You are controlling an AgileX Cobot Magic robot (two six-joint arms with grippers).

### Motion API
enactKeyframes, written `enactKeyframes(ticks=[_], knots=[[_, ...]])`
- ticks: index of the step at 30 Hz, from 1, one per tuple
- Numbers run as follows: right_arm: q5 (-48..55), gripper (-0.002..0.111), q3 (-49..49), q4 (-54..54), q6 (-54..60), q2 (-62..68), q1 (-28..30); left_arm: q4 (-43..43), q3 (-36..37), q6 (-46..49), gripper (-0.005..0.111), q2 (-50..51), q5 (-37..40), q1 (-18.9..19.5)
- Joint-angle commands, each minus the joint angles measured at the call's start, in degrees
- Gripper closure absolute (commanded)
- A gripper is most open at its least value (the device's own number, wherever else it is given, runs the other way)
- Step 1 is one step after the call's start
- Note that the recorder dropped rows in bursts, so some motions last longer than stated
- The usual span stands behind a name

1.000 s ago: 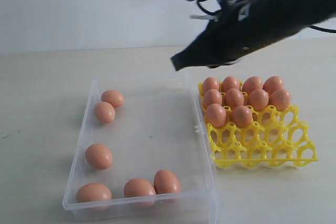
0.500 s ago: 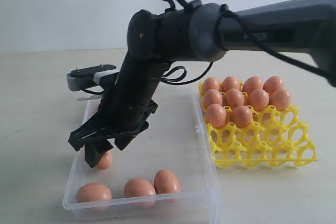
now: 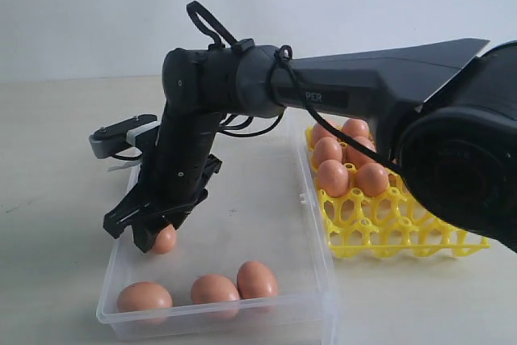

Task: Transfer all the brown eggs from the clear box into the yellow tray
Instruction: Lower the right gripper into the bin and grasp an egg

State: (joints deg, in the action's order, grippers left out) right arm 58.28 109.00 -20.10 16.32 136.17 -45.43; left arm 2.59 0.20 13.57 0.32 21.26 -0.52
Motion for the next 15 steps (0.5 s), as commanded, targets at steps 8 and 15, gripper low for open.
enactKeyframes(ticks=[8, 15], knots=[[-7.35, 0.108, -3.49, 2.68, 1.6, -3.85, 0.55, 0.25, -0.2, -0.02, 0.107, -0.32, -0.42, -0.14], [-38.19, 0.108, -31.86, 16.45, -11.92, -23.28, 5.64, 0.25, -0.2, -0.02, 0.107, -0.32, -0.42, -0.14]])
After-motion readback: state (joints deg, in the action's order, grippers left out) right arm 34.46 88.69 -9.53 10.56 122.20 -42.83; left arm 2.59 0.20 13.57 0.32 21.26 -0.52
